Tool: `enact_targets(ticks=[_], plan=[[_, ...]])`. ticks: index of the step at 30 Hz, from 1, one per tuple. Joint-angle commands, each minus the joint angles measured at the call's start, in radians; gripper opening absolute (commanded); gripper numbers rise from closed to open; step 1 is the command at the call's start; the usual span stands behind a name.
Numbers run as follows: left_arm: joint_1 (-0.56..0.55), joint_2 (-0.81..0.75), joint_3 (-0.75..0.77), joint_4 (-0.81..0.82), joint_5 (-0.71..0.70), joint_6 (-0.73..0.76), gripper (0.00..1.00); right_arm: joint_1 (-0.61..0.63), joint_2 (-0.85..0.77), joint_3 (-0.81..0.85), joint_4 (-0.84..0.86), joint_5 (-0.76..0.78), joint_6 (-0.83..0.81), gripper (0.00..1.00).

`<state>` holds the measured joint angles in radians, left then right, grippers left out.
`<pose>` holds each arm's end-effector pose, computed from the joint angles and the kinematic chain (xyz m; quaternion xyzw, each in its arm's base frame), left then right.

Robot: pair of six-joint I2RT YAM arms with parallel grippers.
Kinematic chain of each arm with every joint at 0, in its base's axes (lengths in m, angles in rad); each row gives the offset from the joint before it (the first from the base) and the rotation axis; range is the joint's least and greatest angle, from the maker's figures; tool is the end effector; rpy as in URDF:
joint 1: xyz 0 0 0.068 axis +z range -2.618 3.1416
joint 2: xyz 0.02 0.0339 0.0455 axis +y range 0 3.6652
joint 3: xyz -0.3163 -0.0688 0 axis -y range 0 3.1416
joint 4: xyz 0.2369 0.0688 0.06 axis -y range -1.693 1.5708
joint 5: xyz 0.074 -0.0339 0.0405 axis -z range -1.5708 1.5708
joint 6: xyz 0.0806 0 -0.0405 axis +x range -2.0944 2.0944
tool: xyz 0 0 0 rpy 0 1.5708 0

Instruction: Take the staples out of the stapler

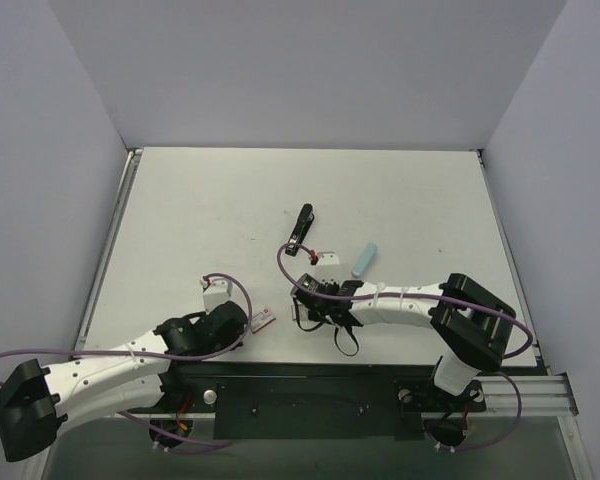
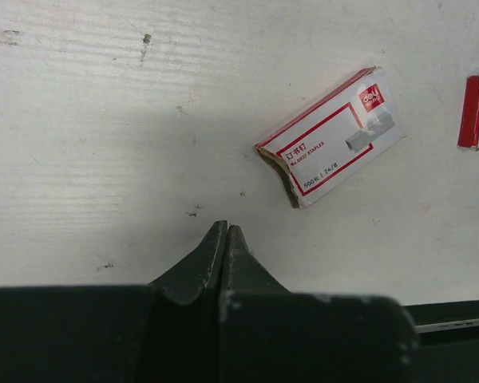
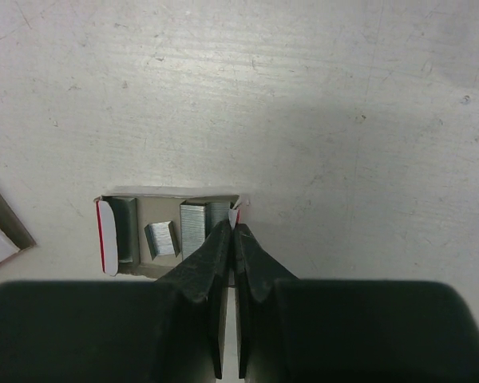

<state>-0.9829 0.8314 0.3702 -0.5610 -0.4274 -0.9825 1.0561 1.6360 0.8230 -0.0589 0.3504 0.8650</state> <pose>0.0958 -0.0835 0.1698 -0.0573 0.9407 -0.1070 0.3167 0.1931 0.2852 0.1837 -0.0289 0.9267 0.1824 0.3274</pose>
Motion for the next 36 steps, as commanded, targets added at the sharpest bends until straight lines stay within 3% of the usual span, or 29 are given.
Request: enact_targets(ticks=[1, 21, 36], plan=[[0.000, 0.029, 0.003, 0.073, 0.003, 0.004, 0.00, 0.002, 0.022, 0.047, -0.021, 0.019, -0.034, 0.00], [0.130, 0.143, -0.062, 0.245, 0.111, 0.084, 0.00, 0.002, 0.111, 0.105, 0.117, -0.064, -0.063, 0.00], [0.147, 0.178, -0.071, 0.286, 0.136, 0.091, 0.00, 0.007, 0.125, 0.071, 0.151, -0.083, -0.086, 0.00]])
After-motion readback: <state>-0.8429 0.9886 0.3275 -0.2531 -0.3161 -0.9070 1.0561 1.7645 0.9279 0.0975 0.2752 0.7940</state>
